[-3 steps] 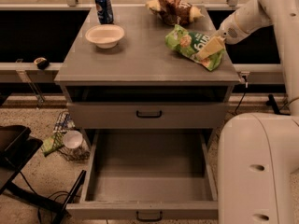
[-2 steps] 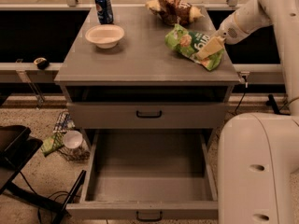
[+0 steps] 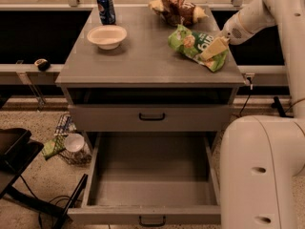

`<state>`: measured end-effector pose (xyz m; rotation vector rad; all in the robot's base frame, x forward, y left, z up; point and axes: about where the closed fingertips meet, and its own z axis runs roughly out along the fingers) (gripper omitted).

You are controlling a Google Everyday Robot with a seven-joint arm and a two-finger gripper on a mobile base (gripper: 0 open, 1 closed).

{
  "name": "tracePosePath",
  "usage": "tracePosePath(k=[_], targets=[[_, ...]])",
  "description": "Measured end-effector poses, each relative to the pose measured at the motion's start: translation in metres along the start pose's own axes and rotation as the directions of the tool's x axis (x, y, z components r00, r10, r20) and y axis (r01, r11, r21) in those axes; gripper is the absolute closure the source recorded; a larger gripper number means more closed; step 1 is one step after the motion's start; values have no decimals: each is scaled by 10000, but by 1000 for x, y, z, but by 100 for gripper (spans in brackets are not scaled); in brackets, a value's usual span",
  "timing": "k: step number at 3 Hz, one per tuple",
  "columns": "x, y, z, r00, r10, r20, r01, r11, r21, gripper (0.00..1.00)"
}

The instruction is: Place green rice chip bag into middle drawer

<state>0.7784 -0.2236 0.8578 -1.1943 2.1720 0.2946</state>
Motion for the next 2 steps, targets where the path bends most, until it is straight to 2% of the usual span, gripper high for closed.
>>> tracePosePath(k=[1, 2], targets=[[30, -13, -87, 9954, -606, -739, 703, 9880, 1375, 100], [37, -10, -170, 9933, -926, -694, 1088, 9518, 2867, 100]])
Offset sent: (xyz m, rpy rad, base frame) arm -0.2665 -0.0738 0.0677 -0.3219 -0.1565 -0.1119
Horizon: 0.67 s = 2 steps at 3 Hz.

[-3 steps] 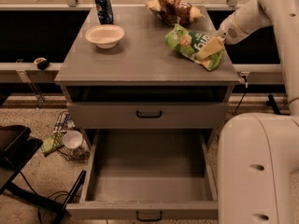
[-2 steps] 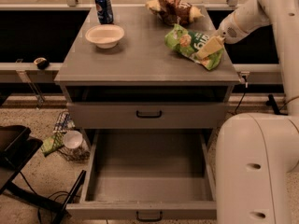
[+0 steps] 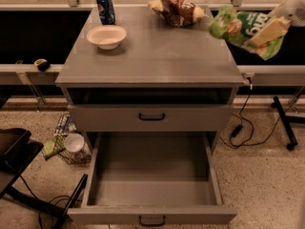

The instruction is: Place green rice chip bag into middle drawer

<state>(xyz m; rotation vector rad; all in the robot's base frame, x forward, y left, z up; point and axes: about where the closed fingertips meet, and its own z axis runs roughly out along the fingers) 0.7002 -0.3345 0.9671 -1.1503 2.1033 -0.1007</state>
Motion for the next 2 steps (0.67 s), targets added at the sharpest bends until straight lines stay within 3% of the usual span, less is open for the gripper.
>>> tracePosePath(k=[1, 2], targets=[[3, 1, -98, 9978, 190, 629, -293, 9856, 1668, 100], [-39, 67, -188, 9794, -1023, 1738, 552, 9650, 2565, 100]])
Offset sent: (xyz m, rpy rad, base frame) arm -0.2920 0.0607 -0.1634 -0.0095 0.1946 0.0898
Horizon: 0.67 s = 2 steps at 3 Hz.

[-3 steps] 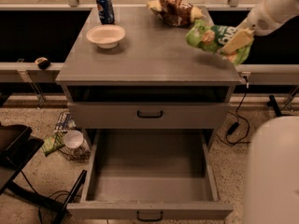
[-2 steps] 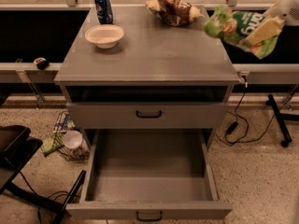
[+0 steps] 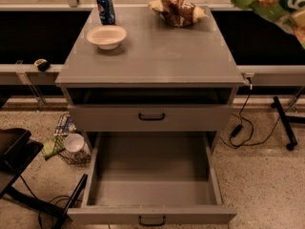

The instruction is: Place green rice chip bag into middle drawer

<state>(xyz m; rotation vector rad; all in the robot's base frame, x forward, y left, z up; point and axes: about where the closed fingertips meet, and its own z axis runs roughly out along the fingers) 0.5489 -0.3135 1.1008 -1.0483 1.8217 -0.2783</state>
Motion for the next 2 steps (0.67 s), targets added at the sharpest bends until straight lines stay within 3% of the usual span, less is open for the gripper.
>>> tracePosePath(k=[1, 2], targets=[[-22, 58, -27, 9951, -929, 351, 933, 9956, -81, 100], [37, 102, -28, 9927, -980, -704, 971, 9951, -165, 100]])
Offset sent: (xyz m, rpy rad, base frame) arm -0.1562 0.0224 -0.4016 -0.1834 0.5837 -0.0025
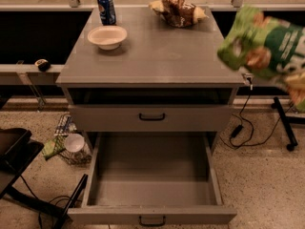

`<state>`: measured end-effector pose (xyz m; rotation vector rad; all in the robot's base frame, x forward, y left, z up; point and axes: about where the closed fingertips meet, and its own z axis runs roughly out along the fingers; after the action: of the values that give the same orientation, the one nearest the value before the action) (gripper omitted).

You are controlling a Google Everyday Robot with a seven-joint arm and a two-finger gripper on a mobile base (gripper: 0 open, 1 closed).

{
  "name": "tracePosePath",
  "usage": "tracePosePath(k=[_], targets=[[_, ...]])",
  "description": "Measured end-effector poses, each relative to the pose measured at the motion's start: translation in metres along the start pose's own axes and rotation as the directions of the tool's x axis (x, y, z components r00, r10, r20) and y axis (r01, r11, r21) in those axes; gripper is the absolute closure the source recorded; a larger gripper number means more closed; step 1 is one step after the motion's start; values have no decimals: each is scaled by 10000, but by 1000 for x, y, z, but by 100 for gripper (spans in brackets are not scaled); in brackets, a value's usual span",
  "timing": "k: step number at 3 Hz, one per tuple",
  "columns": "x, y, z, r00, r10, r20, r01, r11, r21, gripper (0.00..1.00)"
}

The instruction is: Place green rice chip bag into middle drawer

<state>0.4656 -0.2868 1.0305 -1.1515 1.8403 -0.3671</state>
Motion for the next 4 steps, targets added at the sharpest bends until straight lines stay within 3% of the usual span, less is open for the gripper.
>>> tracePosePath(k=[1, 2, 3, 4], targets=[[74, 61, 43, 9916, 199, -1279, -292, 9970, -715, 100], [91, 96, 54, 9860, 39, -1665, -264, 9907, -1334, 100], [90, 100, 58, 9856, -32, -1693, -218, 9891, -1457, 100], [96, 135, 86, 9834, -12, -1814, -356, 9793, -1993, 100]])
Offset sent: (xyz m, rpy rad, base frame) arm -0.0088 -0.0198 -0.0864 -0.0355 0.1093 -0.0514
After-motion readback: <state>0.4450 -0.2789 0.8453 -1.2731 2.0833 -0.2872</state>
